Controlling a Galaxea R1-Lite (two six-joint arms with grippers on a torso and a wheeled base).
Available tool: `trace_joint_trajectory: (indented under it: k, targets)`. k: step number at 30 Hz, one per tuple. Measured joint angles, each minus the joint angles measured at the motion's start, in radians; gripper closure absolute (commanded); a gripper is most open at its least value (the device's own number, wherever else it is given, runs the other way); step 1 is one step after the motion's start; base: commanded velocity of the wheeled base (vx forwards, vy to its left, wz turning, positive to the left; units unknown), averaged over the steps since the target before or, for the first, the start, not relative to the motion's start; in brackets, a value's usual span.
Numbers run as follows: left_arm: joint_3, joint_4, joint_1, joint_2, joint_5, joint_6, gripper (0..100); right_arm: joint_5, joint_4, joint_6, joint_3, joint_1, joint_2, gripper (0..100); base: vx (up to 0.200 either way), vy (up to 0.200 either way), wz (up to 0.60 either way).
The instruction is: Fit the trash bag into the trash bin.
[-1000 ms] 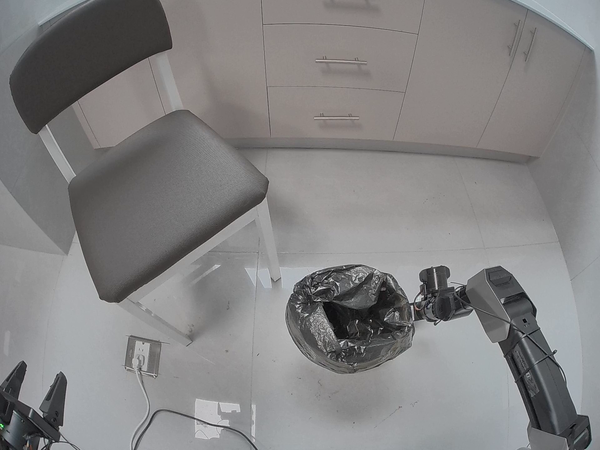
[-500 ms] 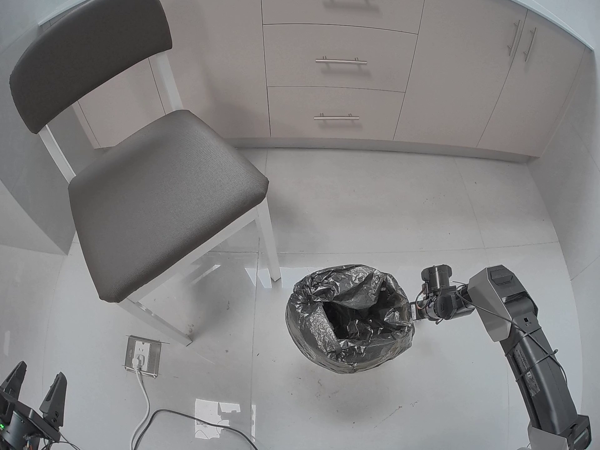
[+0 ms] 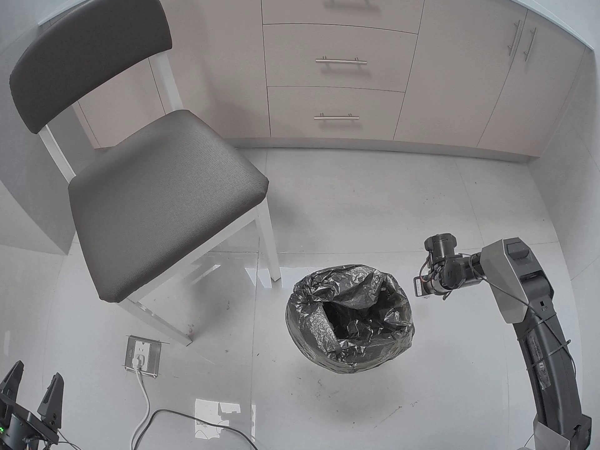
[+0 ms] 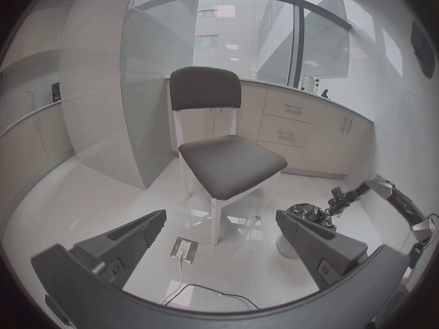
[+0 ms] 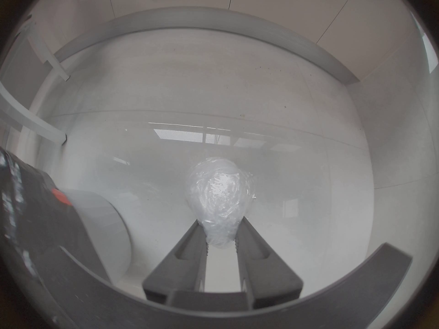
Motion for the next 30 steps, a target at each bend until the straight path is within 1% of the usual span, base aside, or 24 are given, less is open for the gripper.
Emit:
trace_joint_trajectory:
  k: [4,8,12,16,18,22,25,30]
  targets:
    - [0.000,0.000,0.001,-0.019,0.004,0.029,0,-0.018,0.110,-0.001,0.000,0.004,-0.085,100,0.000,0.000,0.00]
    - [0.006,0.001,0.009,-0.060,0.017,0.094,0,-0.030,0.171,-0.002,-0.001,0.012,-0.172,100,0.000,0.000,0.00]
    - [0.027,-0.014,0.017,-0.101,0.068,0.170,0,-0.054,0.233,-0.003,0.000,0.023,-0.257,100,0.000,0.000,0.00]
    - [0.070,-0.053,0.021,-0.124,0.087,0.214,0,-0.073,0.277,-0.003,0.000,0.042,-0.335,100,0.000,0.000,0.00]
    - [0.080,-0.076,0.020,-0.131,0.093,0.222,0,-0.081,0.309,-0.003,0.000,0.059,-0.372,100,0.000,0.000,0.00]
    - [0.088,-0.080,0.018,-0.140,0.090,0.223,0,-0.086,0.380,-0.003,0.000,0.102,-0.434,100,0.000,0.000,0.00]
    - [0.089,-0.080,0.016,-0.145,0.068,0.213,0,-0.087,0.410,-0.004,0.000,0.142,-0.474,100,0.000,0.000,0.00]
    - [0.090,-0.070,0.004,-0.166,0.026,0.165,0,-0.090,0.452,-0.004,0.000,0.196,-0.525,100,0.000,0.000,0.00]
